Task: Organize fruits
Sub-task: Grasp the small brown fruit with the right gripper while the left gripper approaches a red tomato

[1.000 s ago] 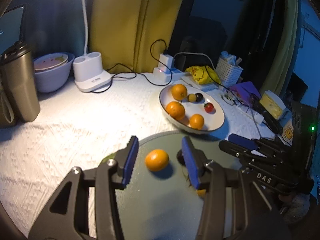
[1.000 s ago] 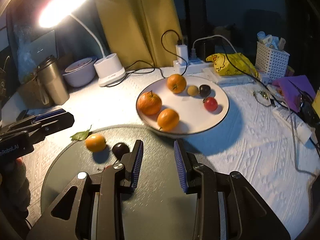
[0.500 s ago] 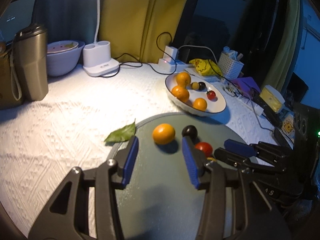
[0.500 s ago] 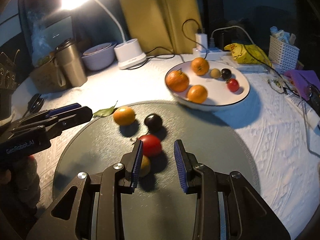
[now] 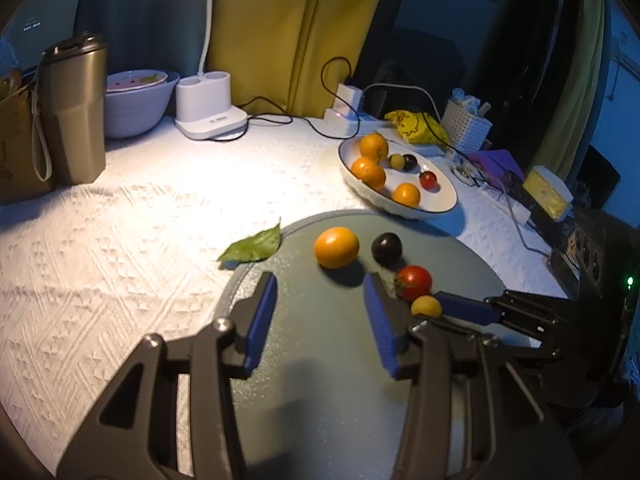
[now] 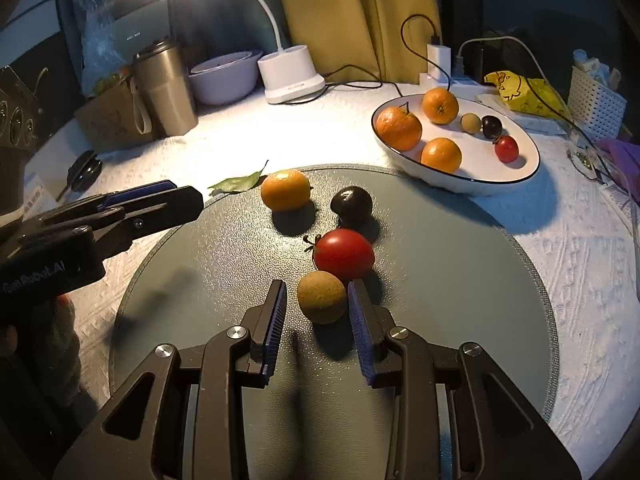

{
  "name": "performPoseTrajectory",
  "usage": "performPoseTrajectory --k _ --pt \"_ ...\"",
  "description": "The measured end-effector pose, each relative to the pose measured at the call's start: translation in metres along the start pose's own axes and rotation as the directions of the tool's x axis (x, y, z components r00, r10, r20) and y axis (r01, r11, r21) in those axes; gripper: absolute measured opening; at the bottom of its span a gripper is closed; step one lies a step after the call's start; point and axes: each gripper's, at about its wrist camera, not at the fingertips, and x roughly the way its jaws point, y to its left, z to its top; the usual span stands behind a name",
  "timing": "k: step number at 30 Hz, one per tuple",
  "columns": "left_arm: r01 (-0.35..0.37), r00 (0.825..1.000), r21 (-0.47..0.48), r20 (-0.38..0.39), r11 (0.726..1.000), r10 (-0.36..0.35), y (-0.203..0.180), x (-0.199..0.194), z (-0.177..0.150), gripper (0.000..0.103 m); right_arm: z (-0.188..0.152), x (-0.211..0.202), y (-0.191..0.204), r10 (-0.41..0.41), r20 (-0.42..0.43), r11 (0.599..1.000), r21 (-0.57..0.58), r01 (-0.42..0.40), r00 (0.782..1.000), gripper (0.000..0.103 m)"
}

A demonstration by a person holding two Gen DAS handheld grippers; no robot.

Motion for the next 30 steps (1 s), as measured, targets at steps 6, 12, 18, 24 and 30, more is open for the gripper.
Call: performPoseTrajectory --k 6,12,18,24,30 --pt "-0.001 1.0 0.014 -0.011 1.0 0.001 -0.007 0.004 0.001 0.047 -0.002 -0.002 -0.004 0.009 -0.003 1.0 -0.006 -0.009 1.0 0.028" --pt "0.008 0.999 0.046 -0.04 0.999 -0.006 -0.025 0.014 -0.002 0.047 -0.002 -0.014 -0.019 -0.011 0.026 1.0 0.002 0.011 1.0 0.028" --pt "0.024 0.998 0.087 -0.067 0.996 -0.018 -0.049 0.025 -0.001 0.047 -0.003 -0.024 -0.045 -0.027 0.05 0.999 0.04 0.025 0.998 0.028" --pt "0.035 0.996 0.123 -0.091 0.992 -0.024 -0.071 0.04 0.003 0.047 -0.005 -0.03 -0.067 -0.032 0.063 0.997 0.075 0.027 0.998 0.028" --pt "0.026 0.994 0.148 -0.107 0.989 -0.01 -0.084 0.055 0.007 0.047 -0.005 -0.034 -0.081 -0.029 0.074 0.995 0.097 0.022 0.997 0.028"
